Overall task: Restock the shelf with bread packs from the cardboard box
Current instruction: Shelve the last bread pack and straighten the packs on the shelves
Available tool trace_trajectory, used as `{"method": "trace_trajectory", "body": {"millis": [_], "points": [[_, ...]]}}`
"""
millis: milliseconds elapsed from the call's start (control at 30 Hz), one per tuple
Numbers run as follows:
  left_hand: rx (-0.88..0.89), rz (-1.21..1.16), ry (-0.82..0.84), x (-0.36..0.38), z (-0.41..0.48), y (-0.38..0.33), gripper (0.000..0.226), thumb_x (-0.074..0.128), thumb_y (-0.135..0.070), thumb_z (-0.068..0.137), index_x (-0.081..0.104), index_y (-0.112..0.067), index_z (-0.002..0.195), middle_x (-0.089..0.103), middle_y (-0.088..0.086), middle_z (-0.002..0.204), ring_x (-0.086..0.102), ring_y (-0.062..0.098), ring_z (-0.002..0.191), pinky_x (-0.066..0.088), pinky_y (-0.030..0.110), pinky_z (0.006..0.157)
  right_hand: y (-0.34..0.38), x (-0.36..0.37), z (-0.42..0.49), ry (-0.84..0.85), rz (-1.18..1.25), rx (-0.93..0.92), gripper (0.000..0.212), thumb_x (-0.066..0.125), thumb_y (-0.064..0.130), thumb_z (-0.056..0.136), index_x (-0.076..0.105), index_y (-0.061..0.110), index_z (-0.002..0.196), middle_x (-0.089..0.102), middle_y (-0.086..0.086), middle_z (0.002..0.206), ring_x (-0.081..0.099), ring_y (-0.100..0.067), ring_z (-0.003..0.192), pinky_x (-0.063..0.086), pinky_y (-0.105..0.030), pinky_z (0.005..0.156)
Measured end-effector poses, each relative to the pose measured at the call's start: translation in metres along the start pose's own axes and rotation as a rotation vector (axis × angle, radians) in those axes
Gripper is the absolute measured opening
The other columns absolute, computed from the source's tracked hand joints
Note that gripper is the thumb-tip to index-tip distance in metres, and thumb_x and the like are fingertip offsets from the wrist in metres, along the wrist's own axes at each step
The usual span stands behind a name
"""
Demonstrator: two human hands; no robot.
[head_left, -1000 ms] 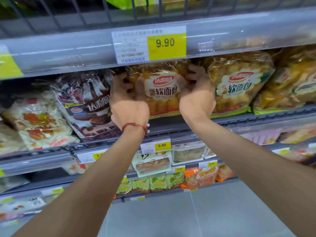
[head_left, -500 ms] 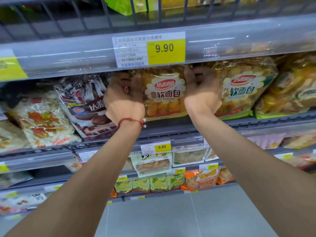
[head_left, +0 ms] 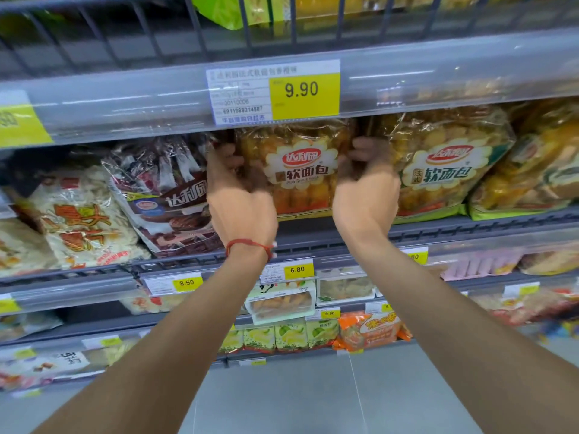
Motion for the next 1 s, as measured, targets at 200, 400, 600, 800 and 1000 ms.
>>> {"method": "trace_trajectory", "body": {"millis": [200,400,600,800,1000], "points": [[-0.026,0.091,0.171,0.020,-0.012,0.030,0.007,0.066,-0.008,0.082,0.065,-0.010,0.089,0.060,-0.010,0.074,0.058,0.006,0.070,0.049,0.022,0.072,-0.040,0.020,-0.010,0.303,-0.082,0.050,0.016,0.063,0.018,0.093,0.067,0.022,0.108,0.068,-0.001,0.112,0.064,-0.021,0.097,0.047,-0.027,0.083],[-0.011,0.106,0.281,0.023,-0.012,0.036,0.031,0.056,0.005,0.079,0.061,-0.009,0.106,0.064,-0.003,0.095,0.060,-0.001,0.081,0.049,0.012,0.072,-0.045,0.021,-0.003,0.389,-0.061,0.052,0.048,0.056,-0.004,0.084,0.059,0.018,0.127,0.062,0.000,0.126,0.060,-0.019,0.110,0.049,-0.030,0.097],[0.213,0.189,0.275,0.025,-0.038,0.014,0.054,0.058,0.000,0.075,0.055,-0.016,0.126,0.046,0.005,0.126,0.045,0.019,0.119,0.036,0.026,0.103,-0.044,0.000,-0.006,0.305,-0.003,-0.028,0.036,0.057,-0.001,0.088,0.068,0.016,0.117,0.069,0.001,0.112,0.064,-0.018,0.105,0.054,-0.037,0.094],[0.189,0.065,0.136,0.026,-0.036,-0.012,0.059,0.056,0.001,0.072,0.055,-0.013,0.130,0.045,0.010,0.129,0.049,0.023,0.119,0.042,0.036,0.105,-0.027,-0.013,-0.008,0.377,0.071,-0.238,0.047,0.057,-0.002,0.088,0.061,0.018,0.130,0.064,0.000,0.126,0.060,-0.016,0.117,0.052,-0.037,0.102],[0.400,0.564,0.331,0.028,-0.034,0.005,0.102,0.062,-0.001,0.070,0.018,-0.026,0.158,0.008,0.012,0.164,0.020,0.035,0.146,0.033,0.043,0.116,-0.034,0.011,-0.014,0.468,-0.328,-0.552,0.091,0.061,0.005,0.094,0.008,0.024,0.164,0.000,0.002,0.173,0.024,-0.024,0.155,0.053,-0.035,0.100]]}}
Point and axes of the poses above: each hand's wrist, its own z-axis towards the middle knuckle, its own x-axis out of the palm, y = z × x, the point moved 4 cm from there along z, towards the middle knuckle
